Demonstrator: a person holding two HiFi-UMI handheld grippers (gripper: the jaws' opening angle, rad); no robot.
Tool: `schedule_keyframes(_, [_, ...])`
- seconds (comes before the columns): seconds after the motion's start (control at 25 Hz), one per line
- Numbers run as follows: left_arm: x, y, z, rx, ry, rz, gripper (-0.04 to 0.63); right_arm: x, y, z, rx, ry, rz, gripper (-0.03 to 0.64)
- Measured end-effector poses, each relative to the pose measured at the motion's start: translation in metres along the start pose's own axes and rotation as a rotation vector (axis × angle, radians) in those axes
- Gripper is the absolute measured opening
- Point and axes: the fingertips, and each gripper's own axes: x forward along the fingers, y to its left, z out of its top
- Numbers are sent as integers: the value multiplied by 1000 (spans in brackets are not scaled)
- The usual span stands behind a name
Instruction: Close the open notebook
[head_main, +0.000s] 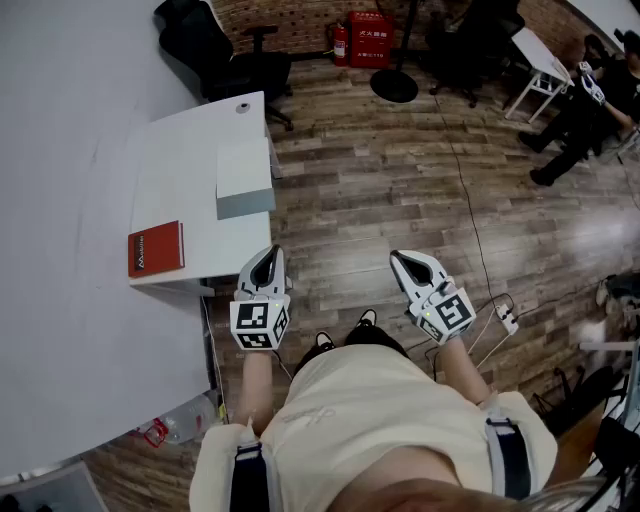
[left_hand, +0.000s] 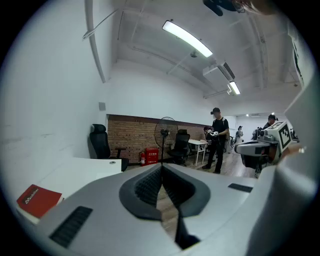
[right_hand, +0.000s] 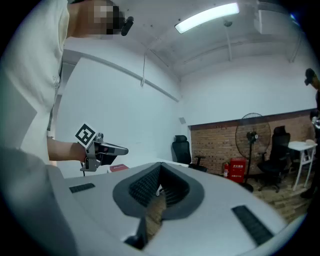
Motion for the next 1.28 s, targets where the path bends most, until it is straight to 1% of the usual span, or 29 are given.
schedule_keyframes(0.12, [10,-5,10,26,6,-8,18,4,-11,3,-33,9,-2,8])
schedule_keyframes(0.24, [21,-11,21,40,-11,-5,18,11,-23,8,-66,2,14,8])
schedule_keyframes(0.48, [35,-16,10,25,26,36,18,17,-35,3,-82,-4,53,8])
schedule_keyframes(0.56, [45,-23,9,31,28,47,18,14,-46,-9,-53,1,59,8])
schedule_keyframes(0.68, [59,-36,10,38,28,57,18,10,-67,-38,32,44,78,8])
schedule_keyframes(0.76, [60,-43,14,51,27,52,18,11,-78,-43,81,51,72,8])
schedule_keyframes(0.84, [65,-40,15,58,36,50,18,19,-85,-43,91,45,73,8])
schedule_keyframes(0.92, [75,-31,10,37,54,60,18,29,-89,-48,71,56,88,8])
schedule_keyframes(1.0, [87,-23,5,13,69,69,18,38,-94,-58,56,96,96,8])
schedule_keyframes(1.08, [103,-18,5,21,77,66,18,49,-102,-67,53,132,94,8])
schedule_keyframes(1.2, [133,-12,8,50,82,42,18,72,-115,-60,55,118,97,8])
schedule_keyframes(1.28, [157,-2,5,35,82,29,18,90,-126,-54,43,128,90,8])
